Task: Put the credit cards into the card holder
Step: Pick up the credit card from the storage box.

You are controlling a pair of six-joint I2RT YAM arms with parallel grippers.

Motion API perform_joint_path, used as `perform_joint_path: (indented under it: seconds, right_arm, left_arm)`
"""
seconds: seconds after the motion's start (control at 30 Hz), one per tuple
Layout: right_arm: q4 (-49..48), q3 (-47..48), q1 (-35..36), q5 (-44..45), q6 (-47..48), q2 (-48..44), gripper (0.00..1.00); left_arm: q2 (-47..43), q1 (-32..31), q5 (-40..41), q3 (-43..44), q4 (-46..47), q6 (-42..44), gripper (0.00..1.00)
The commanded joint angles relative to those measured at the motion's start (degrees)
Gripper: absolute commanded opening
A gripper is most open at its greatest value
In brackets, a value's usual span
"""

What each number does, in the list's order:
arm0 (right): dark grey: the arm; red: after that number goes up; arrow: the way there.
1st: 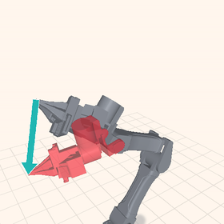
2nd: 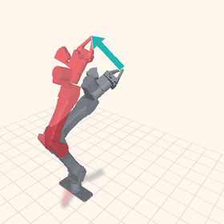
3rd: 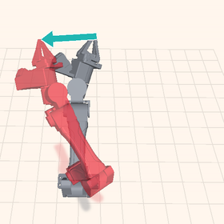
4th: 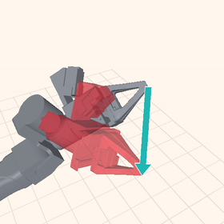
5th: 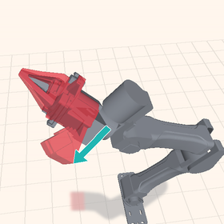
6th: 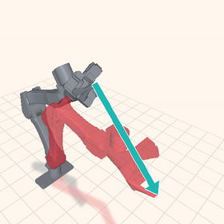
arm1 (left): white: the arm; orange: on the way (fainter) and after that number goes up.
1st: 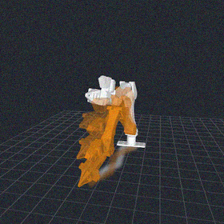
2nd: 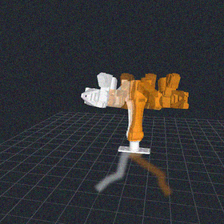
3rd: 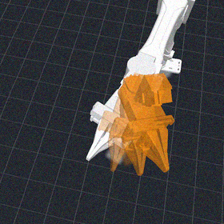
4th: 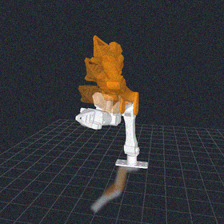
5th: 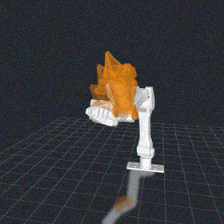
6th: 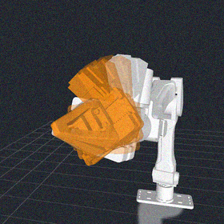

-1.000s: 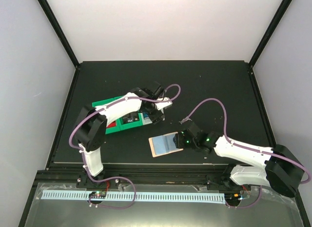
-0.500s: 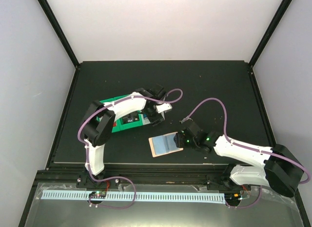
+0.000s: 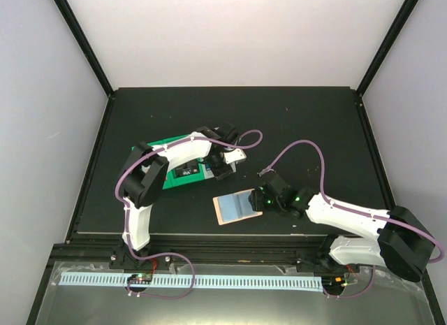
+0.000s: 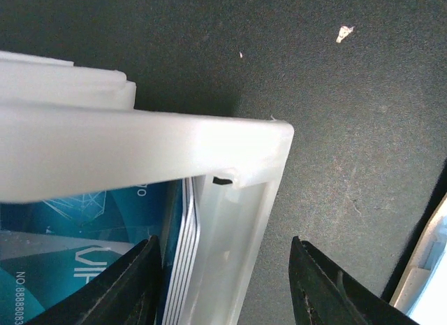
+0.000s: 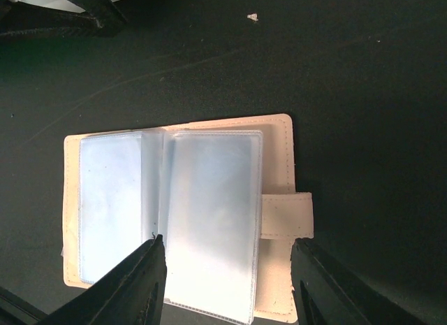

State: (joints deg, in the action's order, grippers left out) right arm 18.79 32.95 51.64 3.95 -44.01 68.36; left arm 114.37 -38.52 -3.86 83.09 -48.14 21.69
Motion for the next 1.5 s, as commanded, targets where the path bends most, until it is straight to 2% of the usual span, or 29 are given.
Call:
perform_joint_path:
  seconds: [0.0, 0.13, 0.4, 1.17, 1.47]
  right_arm:
    - [-1.54, -0.6, -0.29, 0.79, -0.06, 0.08, 0.51]
    - [-1.65, -0.74, -0.28, 0.8, -0.11, -0.06, 0.51]
    - [-2.09, -1.22, -0.29, 0.47, -0.35, 0.07, 0.51]
    - [-2.79, -1.22, -0.35, -0.08, -0.28, 1.0, 0.51]
    - [-3.01, -1.14, -0.36, -0.28, -0.09, 1.68, 0.51]
  left_arm:
    - [-1.56, 0.15, -0.92, 2.31, -2.45, 1.14, 0.51]
    - [-2.12, 0.14, -1.28, 2.44, -3.04, 1.29, 0.5]
    - [-2.17, 0.2, -1.12, 3.28, -4.56, 1.53, 0.42]
    - [-2.18, 0.7, -2.39, 3.69, -5.4, 1.86, 0.43]
    - [-3.21, 0.88, -3.16, 3.7, -6.21, 1.99, 0.34]
